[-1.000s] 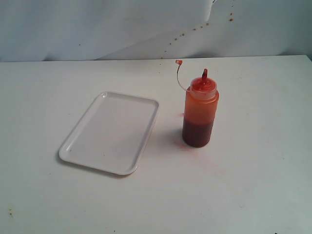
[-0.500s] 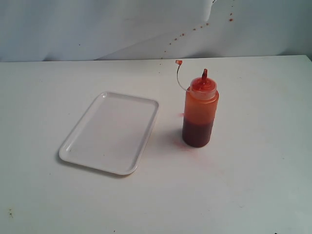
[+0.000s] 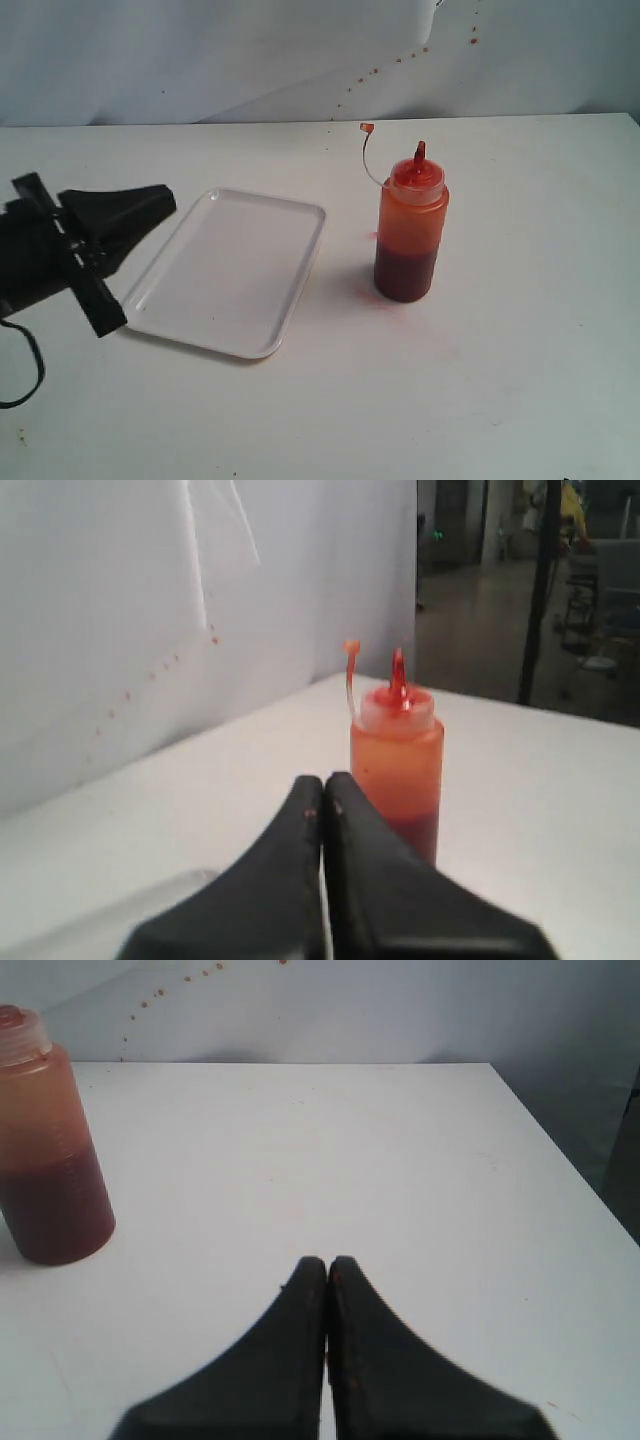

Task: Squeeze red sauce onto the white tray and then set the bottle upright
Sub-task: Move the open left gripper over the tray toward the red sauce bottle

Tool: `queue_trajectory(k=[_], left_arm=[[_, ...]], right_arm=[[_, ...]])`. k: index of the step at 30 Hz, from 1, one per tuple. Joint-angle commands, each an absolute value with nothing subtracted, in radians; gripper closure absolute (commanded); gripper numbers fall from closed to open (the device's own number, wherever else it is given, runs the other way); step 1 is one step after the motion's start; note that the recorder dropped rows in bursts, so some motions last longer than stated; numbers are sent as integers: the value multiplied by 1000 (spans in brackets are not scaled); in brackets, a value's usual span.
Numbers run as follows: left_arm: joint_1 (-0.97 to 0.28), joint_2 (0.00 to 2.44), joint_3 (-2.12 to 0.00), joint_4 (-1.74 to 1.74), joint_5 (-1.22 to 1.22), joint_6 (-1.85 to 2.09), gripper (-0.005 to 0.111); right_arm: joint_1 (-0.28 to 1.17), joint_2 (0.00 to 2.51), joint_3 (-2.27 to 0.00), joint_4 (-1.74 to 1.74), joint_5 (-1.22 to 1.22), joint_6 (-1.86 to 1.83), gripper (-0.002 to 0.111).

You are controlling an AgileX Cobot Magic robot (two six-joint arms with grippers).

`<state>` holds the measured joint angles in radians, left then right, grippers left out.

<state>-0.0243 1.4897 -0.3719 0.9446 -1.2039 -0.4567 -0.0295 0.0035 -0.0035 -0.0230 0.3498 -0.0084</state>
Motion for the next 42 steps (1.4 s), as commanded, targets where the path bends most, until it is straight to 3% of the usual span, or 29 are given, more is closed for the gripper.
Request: queue_trajectory(k=[1,10,16,31,34,37,40,41,42], left_arm=[[-40,1794,-506,1022,-1221,-471,106],[-172,2169,-849,1035,-1221,-463,106],[-220,2189,-950,1038,-1221,-465,106],[-295,2189,-971,981,-1200,-374,102],[-295,2189,-971,981,-1200,-365,87],[-295,2189,-971,981,-1200,-365,55],[-295,2189,-971,970,-1200,-365,11],[-295,2189,-971,965,-1213,-365,2],[-295,2189,-971,963,-1221,-370,3]], right_arm=[[-37,0,0,-23,345,-6,108],[-37,0,0,-23,345,-6,108],[-37,0,0,-23,345,-6,108],[-37,0,0,-23,345,-6,108],[-37,0,0,-23,345,-6,108],[-37,0,0,-23,345,-6,108],[-37,0,0,-23,345,-6,108],[-37,0,0,-23,345,-6,108],[-37,0,0,-23,345,-6,108]])
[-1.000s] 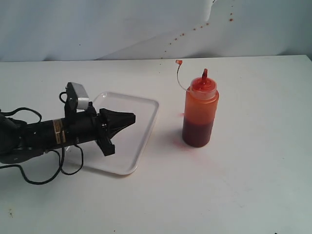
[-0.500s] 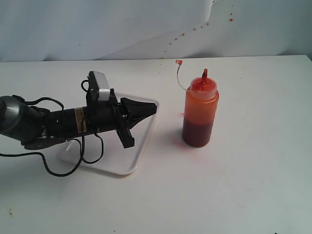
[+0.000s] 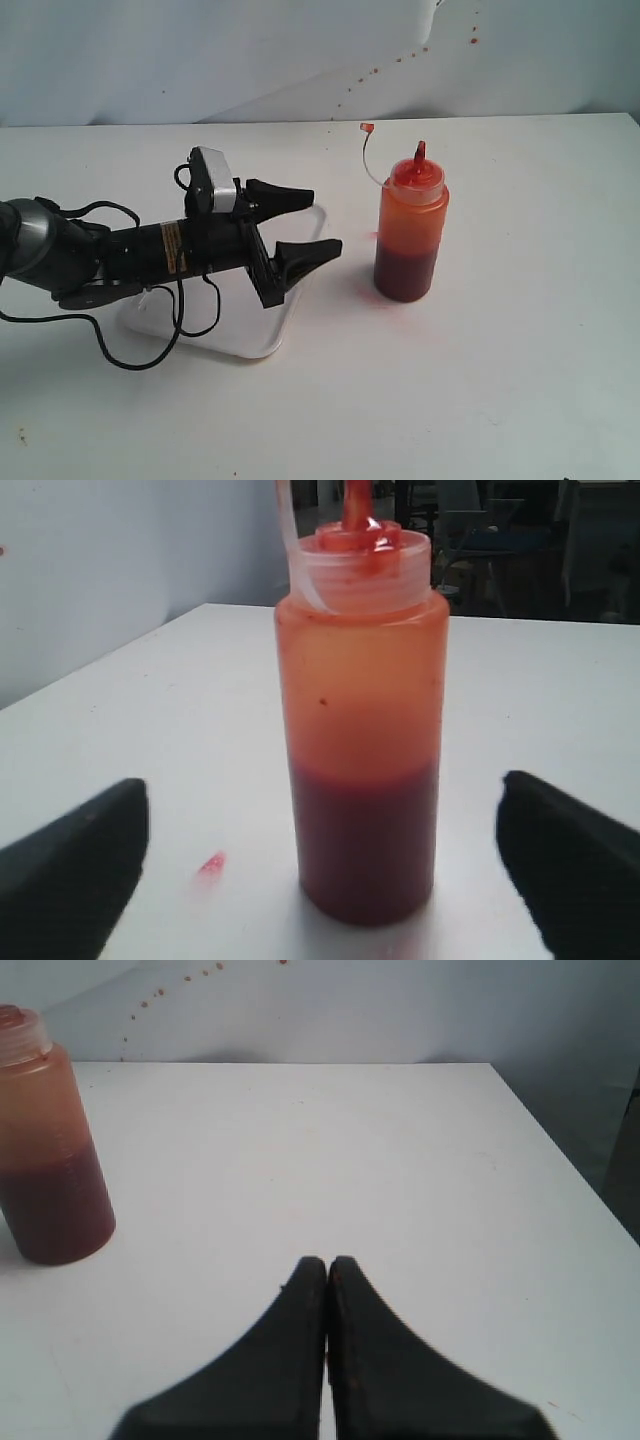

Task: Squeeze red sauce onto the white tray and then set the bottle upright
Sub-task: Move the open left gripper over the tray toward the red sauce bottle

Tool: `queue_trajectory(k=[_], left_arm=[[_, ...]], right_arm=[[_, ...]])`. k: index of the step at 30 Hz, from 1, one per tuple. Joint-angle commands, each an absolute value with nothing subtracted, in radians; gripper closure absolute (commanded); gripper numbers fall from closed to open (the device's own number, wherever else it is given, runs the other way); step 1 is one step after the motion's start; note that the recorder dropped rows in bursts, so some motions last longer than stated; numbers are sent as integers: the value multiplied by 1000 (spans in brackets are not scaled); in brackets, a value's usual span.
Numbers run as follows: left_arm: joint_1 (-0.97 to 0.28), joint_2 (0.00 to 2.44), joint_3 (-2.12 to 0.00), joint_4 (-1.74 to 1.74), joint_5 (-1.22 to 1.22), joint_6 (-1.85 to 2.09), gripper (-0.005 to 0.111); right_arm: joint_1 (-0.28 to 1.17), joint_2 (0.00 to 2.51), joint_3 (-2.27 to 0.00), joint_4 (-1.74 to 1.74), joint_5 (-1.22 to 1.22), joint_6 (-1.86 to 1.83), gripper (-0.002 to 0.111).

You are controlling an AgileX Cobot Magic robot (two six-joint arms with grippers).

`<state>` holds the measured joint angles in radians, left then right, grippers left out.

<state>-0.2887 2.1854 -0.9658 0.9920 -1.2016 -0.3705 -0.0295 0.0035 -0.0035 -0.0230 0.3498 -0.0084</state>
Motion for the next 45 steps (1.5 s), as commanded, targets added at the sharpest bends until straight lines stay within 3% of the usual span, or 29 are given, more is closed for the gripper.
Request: queue_trajectory(k=[1,11,22,45], left_arm=[[-295,2189,-971,963,-1221,-370,3],[-311,2189,-971,1023,-1221,-409,3],[-438,2189,-1086,948,-827,-349,3],[-438,2319,-1157,1004,-964,-470,3]], right_arm=[[-37,0,0,-23,345,-6,108],[-37,0,0,-23,345,-6,108],[-37,0,0,-23,345,-6,108],[-37,0,0,-23,345,-6,108]])
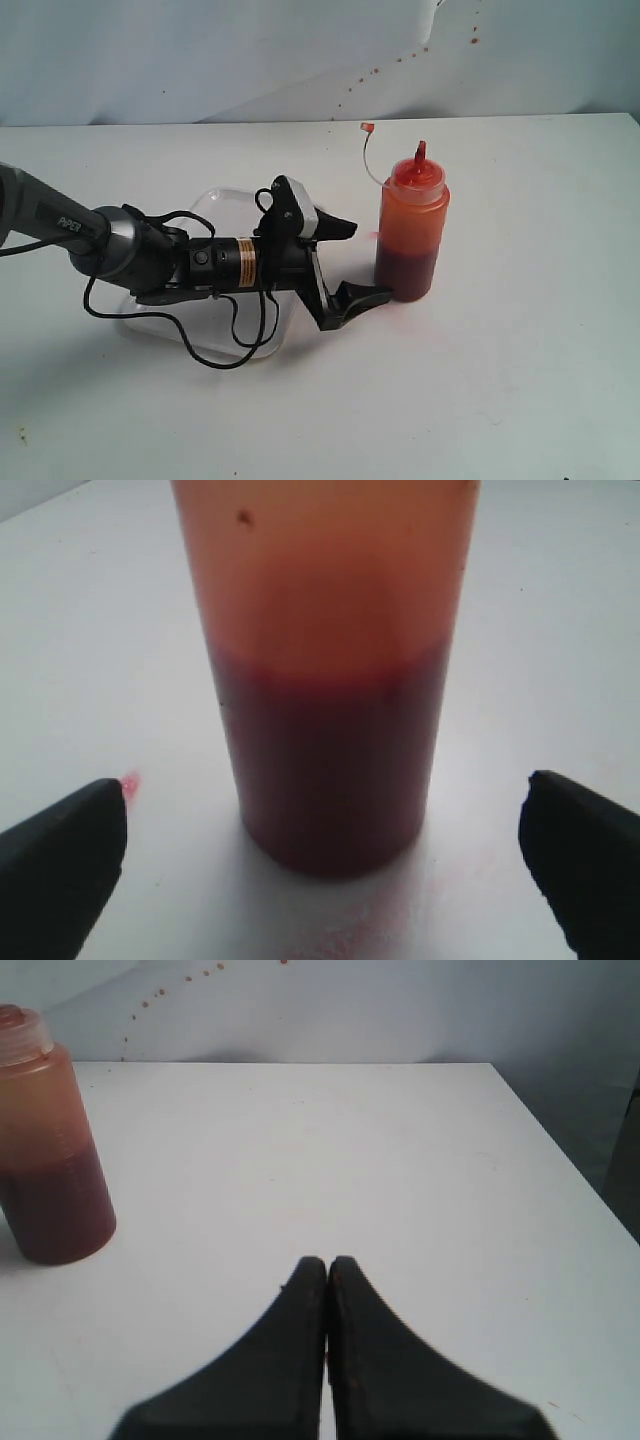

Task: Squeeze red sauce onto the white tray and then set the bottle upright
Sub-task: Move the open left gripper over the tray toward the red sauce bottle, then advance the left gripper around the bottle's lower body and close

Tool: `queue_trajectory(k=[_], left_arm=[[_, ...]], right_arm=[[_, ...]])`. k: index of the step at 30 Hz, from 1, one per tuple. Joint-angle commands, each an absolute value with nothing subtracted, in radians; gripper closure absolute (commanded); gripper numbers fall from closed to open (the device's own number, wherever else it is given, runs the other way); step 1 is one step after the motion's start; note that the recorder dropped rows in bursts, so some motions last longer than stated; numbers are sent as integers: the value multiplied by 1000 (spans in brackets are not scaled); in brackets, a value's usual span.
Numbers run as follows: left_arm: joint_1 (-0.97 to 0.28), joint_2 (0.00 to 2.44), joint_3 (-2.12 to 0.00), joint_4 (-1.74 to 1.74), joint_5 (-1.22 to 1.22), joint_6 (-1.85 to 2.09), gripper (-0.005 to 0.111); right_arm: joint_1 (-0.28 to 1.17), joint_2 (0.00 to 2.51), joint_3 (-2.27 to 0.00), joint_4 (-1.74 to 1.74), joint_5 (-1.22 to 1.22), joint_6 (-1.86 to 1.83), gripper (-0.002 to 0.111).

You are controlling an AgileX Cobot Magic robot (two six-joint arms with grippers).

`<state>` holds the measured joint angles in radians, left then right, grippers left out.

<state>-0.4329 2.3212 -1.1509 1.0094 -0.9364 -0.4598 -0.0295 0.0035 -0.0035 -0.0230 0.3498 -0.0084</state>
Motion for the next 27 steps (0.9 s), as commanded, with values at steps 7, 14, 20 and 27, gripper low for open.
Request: queue_trajectory(k=[7,14,20,27], left_arm=[[-438,2353,-1157,1004,-970,-470,3],[-429,2363,-1157,1004,-976,-453,3],[-429,2363,-1157,1017,-968,-414,3],[-406,2363,-1157,1123,-972,-409,3]], right_arm=[[-37,0,0,-23,345,-6,108],[-37,0,0,-23,345,-6,108],[-37,0,0,-23,345,-6,108],[-37,0,0,-23,345,-6,108]])
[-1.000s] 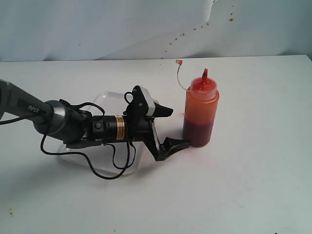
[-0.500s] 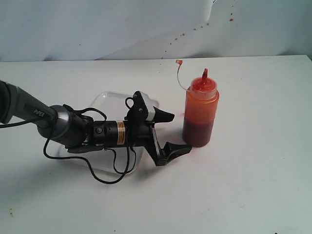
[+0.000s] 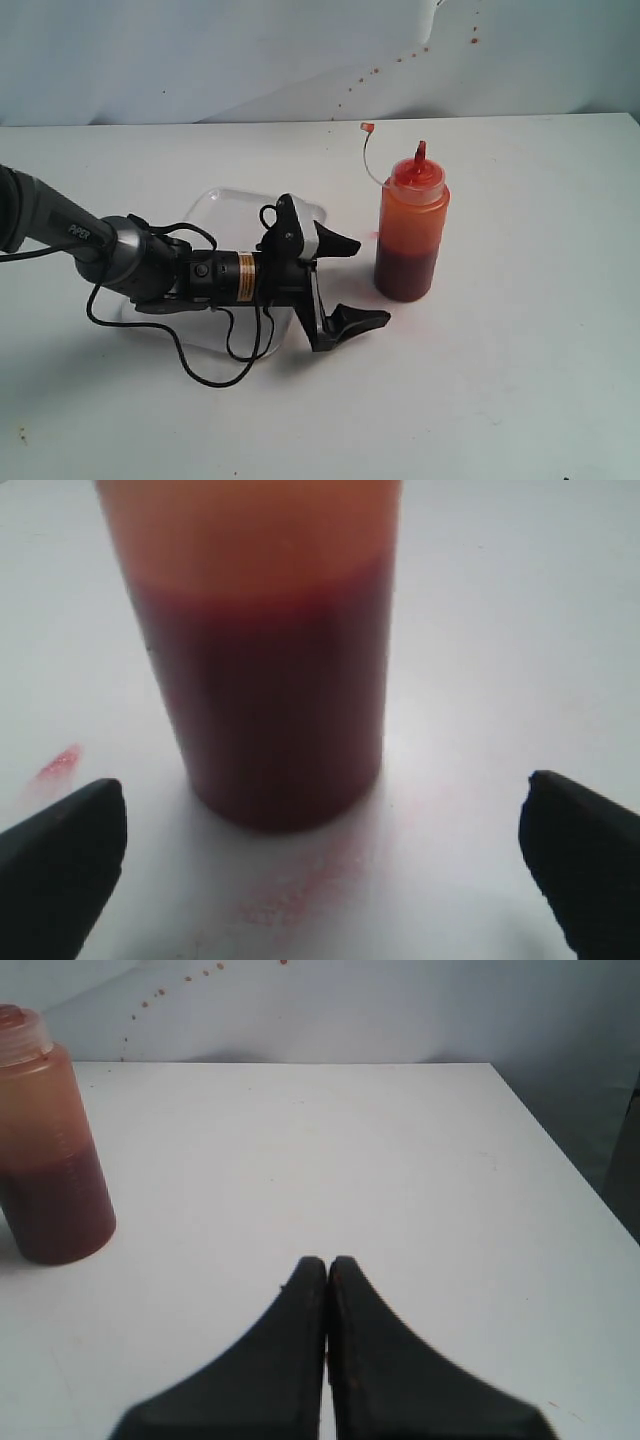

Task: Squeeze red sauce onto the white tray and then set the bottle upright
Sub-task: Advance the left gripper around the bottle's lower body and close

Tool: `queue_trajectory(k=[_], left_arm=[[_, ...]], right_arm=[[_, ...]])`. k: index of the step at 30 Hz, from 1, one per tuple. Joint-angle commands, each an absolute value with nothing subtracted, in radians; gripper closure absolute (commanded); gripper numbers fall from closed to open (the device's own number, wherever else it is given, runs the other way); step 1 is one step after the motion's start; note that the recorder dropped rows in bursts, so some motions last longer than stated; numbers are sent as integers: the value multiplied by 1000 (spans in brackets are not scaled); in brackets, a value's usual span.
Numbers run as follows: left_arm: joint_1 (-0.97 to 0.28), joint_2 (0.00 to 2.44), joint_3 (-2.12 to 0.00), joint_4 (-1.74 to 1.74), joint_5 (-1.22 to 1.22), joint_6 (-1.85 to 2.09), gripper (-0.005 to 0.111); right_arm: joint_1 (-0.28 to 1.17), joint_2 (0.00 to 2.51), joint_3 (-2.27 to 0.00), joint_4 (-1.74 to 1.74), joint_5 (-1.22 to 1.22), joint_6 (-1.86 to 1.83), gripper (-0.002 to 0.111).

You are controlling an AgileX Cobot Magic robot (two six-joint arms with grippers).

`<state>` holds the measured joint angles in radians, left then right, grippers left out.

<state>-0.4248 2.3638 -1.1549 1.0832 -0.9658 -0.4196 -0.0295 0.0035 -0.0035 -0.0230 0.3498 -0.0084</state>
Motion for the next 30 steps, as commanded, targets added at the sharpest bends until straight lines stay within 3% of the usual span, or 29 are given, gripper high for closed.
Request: queue_trajectory(k=[1,13,30], left_arm=[[-397,2363,-1157,1118,-985,-409,3],[-342,2387,-1163,1037,-1150,-398,3],[-342,2492,-1256,1079,-1193,-381,3]], right_arm=[[-37,0,0,-23,345,-6,108],[-37,0,0,-23,345,-6,108],[-37,0,0,-23,345,-6,108]])
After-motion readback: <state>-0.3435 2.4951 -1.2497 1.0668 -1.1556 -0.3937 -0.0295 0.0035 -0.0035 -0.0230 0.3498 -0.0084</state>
